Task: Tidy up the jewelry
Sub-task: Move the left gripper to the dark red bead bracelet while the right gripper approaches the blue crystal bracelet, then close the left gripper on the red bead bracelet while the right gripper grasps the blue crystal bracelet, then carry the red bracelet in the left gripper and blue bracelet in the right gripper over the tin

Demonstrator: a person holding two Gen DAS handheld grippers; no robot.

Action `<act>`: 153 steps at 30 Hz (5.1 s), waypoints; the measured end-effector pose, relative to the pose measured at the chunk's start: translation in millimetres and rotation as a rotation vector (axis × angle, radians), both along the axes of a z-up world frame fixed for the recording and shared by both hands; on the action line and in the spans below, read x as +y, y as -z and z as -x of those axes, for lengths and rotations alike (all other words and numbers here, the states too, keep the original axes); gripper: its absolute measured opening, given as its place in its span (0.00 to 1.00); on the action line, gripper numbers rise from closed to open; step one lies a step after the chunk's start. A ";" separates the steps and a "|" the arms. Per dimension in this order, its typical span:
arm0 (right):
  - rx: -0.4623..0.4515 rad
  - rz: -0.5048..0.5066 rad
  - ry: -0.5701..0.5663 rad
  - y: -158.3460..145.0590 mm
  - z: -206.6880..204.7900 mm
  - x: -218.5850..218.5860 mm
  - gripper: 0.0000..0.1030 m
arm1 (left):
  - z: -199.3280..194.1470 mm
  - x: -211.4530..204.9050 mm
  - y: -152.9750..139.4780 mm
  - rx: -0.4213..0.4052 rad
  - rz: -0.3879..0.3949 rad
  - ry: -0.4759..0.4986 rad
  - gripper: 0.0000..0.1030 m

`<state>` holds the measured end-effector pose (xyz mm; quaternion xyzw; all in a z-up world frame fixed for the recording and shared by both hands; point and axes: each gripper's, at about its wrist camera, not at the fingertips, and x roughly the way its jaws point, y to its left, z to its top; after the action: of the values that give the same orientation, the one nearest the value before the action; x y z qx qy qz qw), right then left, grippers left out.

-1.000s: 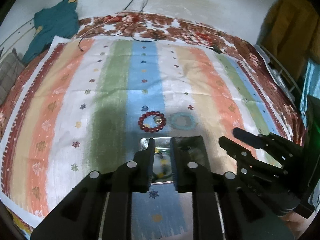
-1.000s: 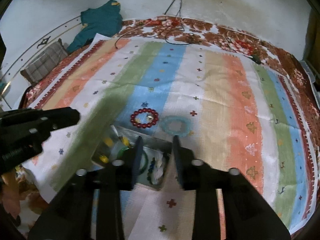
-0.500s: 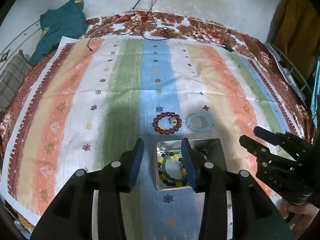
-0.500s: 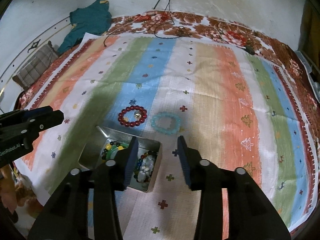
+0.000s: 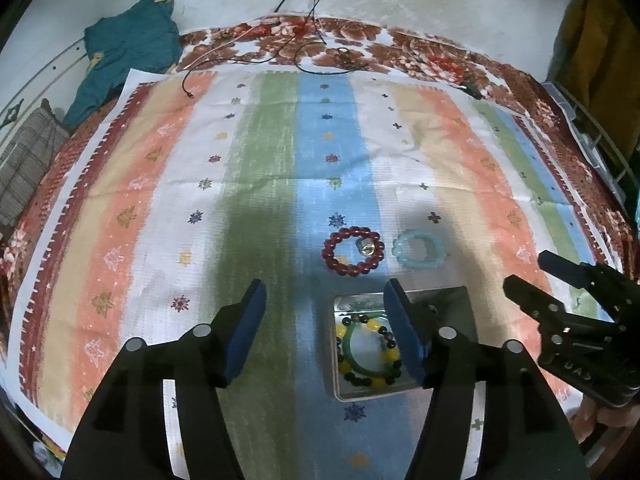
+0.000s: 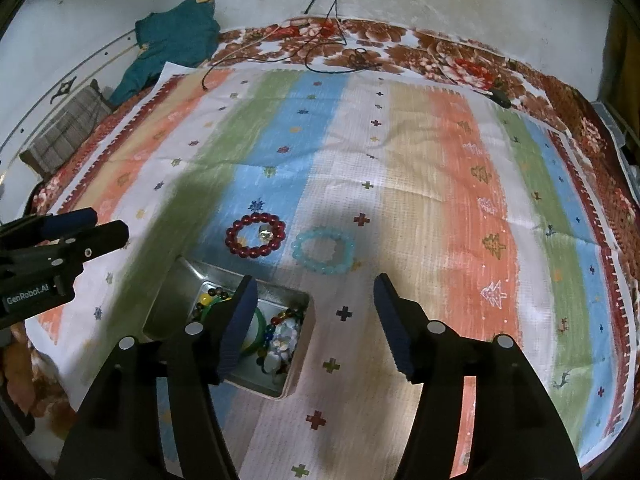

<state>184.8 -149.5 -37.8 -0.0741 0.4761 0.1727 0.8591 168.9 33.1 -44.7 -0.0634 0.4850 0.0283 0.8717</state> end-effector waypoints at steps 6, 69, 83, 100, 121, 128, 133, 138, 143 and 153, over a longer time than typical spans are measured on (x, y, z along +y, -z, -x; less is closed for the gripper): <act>0.015 0.014 -0.004 8.1 -10.1 -1.5 0.68 | -13.9 5.6 13.6 0.011 -0.017 -0.006 0.69; 0.158 0.152 0.010 97.4 -101.9 16.4 0.73 | -117.9 17.9 120.6 0.257 0.010 0.043 0.78; 0.210 0.168 -0.004 120.8 -112.6 18.9 0.49 | -125.4 17.7 134.0 0.267 0.001 0.079 0.61; 0.170 0.195 -0.044 118.5 -110.1 21.4 0.12 | -122.5 14.2 130.4 0.277 -0.067 0.106 0.12; 0.112 0.129 -0.033 72.5 -79.7 14.6 0.12 | -95.7 28.1 33.2 0.066 -0.012 0.018 0.12; 0.090 0.101 -0.027 57.2 -71.3 14.6 0.12 | -85.9 19.5 25.2 0.055 -0.023 0.035 0.12; 0.071 0.087 -0.027 47.1 -67.3 15.7 0.12 | -79.3 13.2 18.6 0.044 -0.025 0.048 0.12; 0.060 0.072 -0.021 39.0 -63.1 13.8 0.12 | -73.3 8.2 12.3 0.032 -0.024 0.055 0.12; 0.044 0.051 -0.023 28.5 -57.2 14.8 0.12 | -65.8 3.1 7.9 0.024 -0.022 0.068 0.12; 0.008 0.018 -0.042 8.0 -38.5 17.4 0.12 | -49.3 -4.3 -3.0 0.002 -0.019 0.081 0.12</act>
<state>223.3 -132.1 -45.9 -0.0912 0.4793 0.1868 0.8527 218.3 28.8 -41.7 -0.0351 0.4876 -0.0025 0.8724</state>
